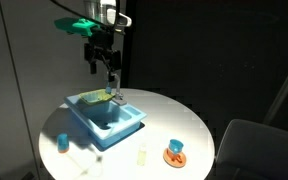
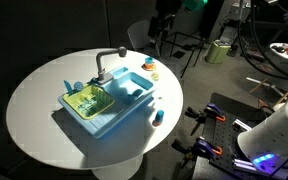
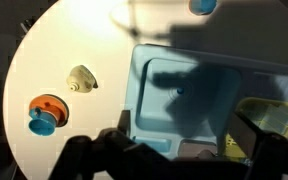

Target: Pick up the detergent and put it on the table

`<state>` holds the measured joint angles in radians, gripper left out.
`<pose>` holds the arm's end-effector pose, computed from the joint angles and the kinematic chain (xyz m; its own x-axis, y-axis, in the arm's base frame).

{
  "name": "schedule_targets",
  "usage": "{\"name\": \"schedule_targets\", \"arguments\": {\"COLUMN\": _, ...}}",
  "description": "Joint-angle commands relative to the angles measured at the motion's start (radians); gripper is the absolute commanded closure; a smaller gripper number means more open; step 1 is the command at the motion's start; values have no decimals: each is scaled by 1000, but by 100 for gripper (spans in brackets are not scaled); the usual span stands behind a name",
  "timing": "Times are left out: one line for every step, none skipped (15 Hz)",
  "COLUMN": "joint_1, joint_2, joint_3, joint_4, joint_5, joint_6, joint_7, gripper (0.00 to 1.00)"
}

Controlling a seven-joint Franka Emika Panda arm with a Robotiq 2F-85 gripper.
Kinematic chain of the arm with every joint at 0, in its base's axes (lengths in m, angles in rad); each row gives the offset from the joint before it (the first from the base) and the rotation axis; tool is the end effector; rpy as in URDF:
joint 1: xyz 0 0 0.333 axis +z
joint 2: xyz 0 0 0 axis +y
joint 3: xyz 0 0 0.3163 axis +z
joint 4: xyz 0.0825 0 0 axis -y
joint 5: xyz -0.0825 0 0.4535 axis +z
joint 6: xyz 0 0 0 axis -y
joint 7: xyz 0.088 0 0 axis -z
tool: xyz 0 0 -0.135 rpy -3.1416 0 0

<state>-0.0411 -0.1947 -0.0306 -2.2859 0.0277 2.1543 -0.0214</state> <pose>0.5493 -0.0376 0.3762 0.9959 -0.0652 0.0633 -0.0635 -0.9976 -0.0286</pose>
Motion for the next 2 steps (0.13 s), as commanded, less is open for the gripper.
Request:
{"name": "schedule_targets", "arguments": {"joint_1": 3, "joint_2": 0, "joint_3": -3, "joint_4": 2, "joint_5": -1, "joint_6": -3, "joint_7": 0, "gripper": 0}}
{"name": "schedule_targets", "arguments": {"joint_1": 3, "joint_2": 0, "joint_3": -3, "joint_4": 2, "joint_5": -1, "joint_6": -3, "joint_7": 0, "gripper": 0}}
